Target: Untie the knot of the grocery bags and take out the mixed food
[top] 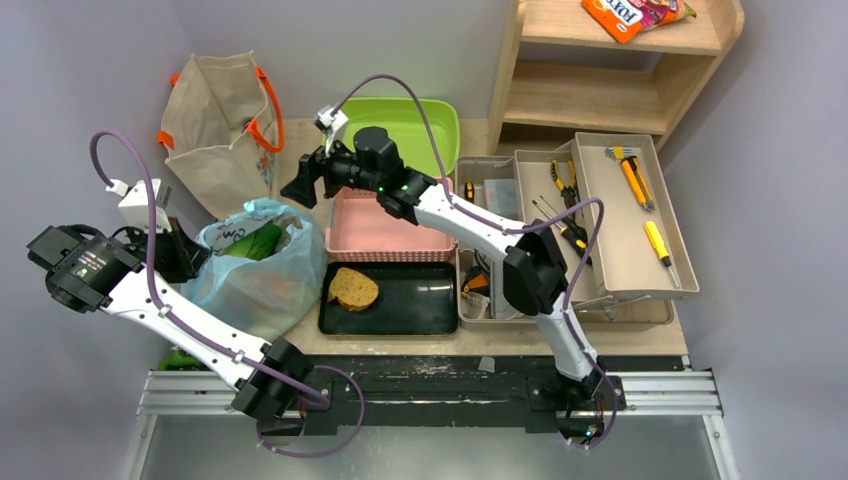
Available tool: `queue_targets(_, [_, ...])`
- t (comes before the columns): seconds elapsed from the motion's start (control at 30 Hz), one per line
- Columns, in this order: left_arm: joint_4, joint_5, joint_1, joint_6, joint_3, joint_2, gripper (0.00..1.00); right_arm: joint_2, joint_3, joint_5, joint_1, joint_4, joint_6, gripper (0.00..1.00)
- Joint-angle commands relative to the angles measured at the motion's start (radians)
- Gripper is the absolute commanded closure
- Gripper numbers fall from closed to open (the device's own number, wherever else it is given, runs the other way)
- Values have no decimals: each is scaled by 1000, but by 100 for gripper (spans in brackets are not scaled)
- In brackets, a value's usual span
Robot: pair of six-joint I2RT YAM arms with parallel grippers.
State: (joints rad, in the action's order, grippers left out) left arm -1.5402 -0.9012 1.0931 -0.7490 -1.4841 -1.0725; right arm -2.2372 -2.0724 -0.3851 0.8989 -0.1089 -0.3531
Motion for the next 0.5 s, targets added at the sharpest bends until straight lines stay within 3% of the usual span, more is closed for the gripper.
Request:
queue_targets(0.0, [-163, -79, 9, -110, -38, -5, 100, 119, 39, 150, 17, -8, 112, 14])
queue_targets(0.17, [-234, -92, 9, -147, -102, -42, 100, 146, 16, 209, 47, 31, 174, 14])
queue_targets(0.47, [-235, -77, 10, -123, -134, -78, 100, 233, 144, 139, 174, 25, 330, 11])
